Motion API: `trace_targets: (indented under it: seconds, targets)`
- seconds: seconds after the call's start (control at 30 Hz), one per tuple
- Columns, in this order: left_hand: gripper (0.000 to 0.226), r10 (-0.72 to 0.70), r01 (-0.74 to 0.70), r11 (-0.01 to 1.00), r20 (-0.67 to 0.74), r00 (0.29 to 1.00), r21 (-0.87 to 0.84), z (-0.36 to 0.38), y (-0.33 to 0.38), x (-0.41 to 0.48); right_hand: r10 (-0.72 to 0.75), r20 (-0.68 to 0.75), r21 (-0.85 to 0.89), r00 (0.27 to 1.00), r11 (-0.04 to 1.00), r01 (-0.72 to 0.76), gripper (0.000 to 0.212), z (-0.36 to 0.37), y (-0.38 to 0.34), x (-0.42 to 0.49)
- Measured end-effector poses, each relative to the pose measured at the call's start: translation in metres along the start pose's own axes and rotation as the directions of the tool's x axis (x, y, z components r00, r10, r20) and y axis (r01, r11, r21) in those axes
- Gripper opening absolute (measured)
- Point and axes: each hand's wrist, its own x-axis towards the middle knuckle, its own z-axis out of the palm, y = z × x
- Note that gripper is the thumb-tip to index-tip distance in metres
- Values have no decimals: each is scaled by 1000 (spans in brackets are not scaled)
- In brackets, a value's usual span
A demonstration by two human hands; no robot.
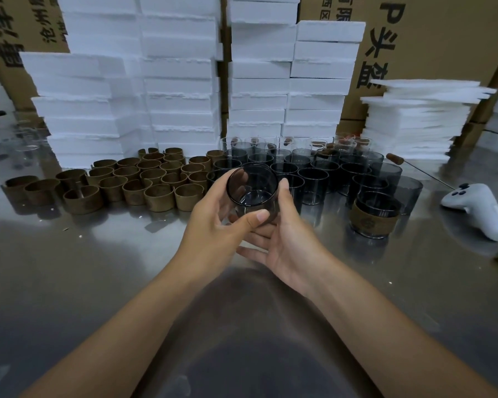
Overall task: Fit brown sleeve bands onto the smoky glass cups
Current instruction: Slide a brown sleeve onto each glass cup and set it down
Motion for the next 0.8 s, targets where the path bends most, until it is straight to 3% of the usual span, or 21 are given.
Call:
trace_targets:
  seconds: [0.13, 0.4, 0.53, 0.8]
  targets:
    - [53, 8, -8, 999, 5, 1000, 39, -1, 1, -1, -13, -88, -21, 996, 1000, 11, 60, -1, 0, -4]
    - [58, -9, 9, 1000, 22, 1000, 6, 3, 5, -1, -100, -221, 177, 970, 974, 141, 40, 3, -3, -9]
    - [61, 0, 0, 1000, 15, 1000, 2, 5, 7, -2, -163, -208, 299, 964, 928, 221, 39, 4, -3, -10]
    - [52, -20, 20, 1000, 30, 999, -20, 5, 5, -2, -174, -98, 361, 980, 911, 198, 30, 0, -3, -9]
